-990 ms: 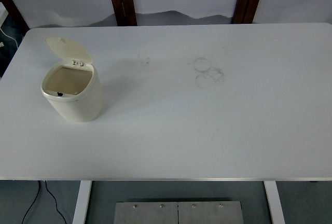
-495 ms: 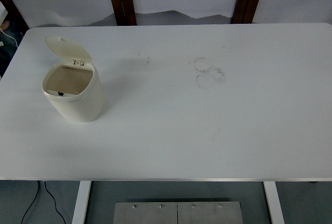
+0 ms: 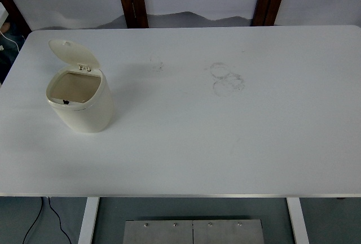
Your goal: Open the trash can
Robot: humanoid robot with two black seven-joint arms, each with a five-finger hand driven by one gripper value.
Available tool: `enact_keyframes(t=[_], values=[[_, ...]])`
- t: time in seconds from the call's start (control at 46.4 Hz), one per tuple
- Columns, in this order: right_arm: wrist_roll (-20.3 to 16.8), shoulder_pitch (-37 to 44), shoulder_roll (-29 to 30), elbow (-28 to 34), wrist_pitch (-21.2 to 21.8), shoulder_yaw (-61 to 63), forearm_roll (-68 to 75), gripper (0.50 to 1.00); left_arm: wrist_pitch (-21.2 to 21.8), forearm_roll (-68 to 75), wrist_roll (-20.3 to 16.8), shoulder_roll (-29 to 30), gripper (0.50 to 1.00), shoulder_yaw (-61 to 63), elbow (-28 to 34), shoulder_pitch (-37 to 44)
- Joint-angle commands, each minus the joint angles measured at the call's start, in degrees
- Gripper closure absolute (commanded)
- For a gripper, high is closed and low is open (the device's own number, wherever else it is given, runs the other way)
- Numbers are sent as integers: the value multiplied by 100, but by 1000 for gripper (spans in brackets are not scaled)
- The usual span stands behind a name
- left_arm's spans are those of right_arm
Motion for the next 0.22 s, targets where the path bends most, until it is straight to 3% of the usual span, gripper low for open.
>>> enact_keyframes(t=[0.0,0.194], values=[[0,0,0,0,0,2,9,505,-1,5,0,-9,500,4,0,29],[0,0,0,0,0,2,0,505,-1,14,0,-9,500,4,0,38]])
